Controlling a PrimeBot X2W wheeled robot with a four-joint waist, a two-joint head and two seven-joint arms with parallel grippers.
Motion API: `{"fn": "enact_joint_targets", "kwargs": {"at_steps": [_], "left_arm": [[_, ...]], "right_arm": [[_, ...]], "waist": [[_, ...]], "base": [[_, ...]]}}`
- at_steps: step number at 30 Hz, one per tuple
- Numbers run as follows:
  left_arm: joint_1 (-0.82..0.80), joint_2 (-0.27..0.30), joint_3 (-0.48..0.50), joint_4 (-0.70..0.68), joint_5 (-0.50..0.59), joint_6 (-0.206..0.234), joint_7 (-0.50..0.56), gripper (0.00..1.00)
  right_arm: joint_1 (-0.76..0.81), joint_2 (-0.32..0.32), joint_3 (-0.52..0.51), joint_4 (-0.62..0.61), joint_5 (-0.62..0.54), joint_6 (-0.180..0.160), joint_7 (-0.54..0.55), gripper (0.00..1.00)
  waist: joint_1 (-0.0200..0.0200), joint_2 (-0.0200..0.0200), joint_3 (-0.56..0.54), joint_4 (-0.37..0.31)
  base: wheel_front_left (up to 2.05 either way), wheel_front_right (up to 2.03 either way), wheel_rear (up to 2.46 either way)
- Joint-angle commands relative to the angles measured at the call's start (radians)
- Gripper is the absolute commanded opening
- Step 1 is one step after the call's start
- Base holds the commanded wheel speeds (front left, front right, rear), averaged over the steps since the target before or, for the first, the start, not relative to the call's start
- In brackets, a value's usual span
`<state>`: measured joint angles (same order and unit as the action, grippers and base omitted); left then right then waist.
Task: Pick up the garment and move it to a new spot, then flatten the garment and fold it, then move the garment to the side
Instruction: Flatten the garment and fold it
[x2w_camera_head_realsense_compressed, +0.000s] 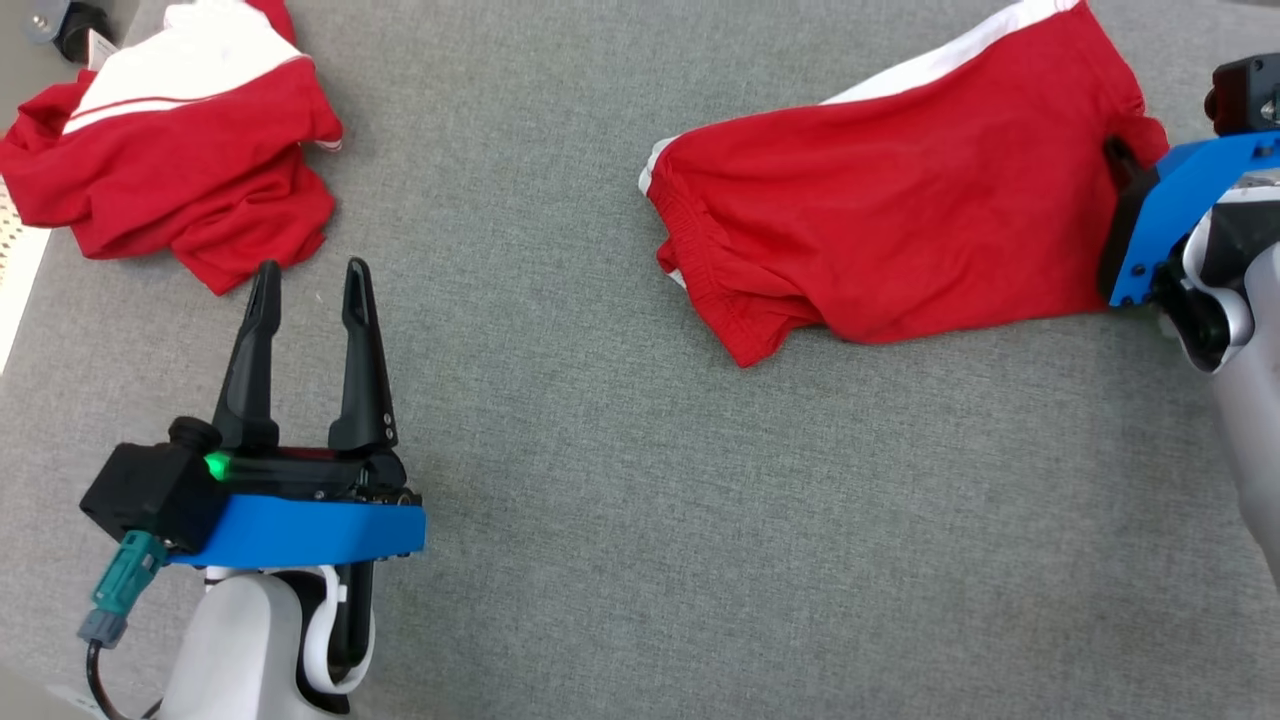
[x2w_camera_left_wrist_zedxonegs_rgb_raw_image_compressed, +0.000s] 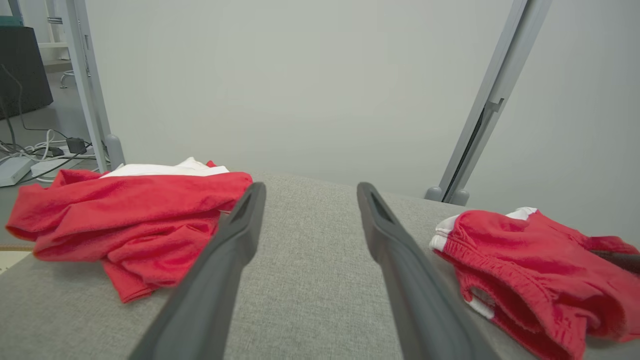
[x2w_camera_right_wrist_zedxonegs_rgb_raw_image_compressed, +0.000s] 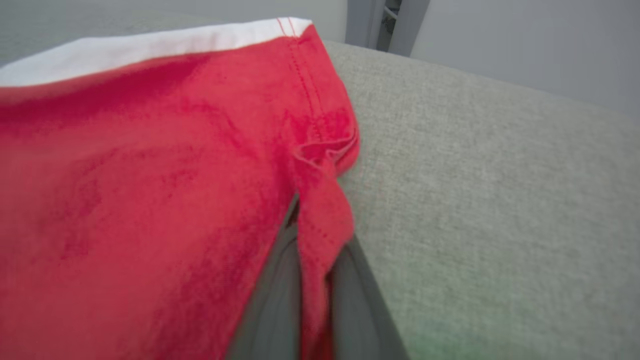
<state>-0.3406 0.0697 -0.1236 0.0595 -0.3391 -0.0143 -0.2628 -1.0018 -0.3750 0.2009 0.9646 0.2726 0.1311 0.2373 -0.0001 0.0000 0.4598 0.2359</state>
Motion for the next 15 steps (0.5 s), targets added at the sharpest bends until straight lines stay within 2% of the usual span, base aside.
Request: {"fn": "enact_joint_targets", "kwargs": {"at_steps": [1, 7, 15], "left_arm": [[0.019, -0.004, 0.009, 0.007, 0.009, -0.009, -0.003, 1.00], [0.040, -0.011, 0.025, 0.024, 0.027, -0.027, -0.003, 1.00], [0.076, -0.014, 0.039, 0.033, 0.052, -0.042, -0.003, 1.00]], "right_arm": [[0.043, -0.005, 0.006, -0.002, 0.016, -0.001, -0.001, 0.00], [0.109, -0.011, -0.001, -0.075, 0.064, 0.000, -0.078, 0.00], [0.277, 0.000, -0.078, -0.187, 0.121, 0.000, -0.172, 0.00]], "waist": [[0.0001, 0.0000, -0.015, -0.008], [0.0001, 0.0000, -0.064, -0.042], [0.0001, 0.0000, -0.126, -0.118]], "base": [[0.00, 0.00, 0.00], [0.00, 0.00, 0.00], [0.00, 0.00, 0.00]]}}
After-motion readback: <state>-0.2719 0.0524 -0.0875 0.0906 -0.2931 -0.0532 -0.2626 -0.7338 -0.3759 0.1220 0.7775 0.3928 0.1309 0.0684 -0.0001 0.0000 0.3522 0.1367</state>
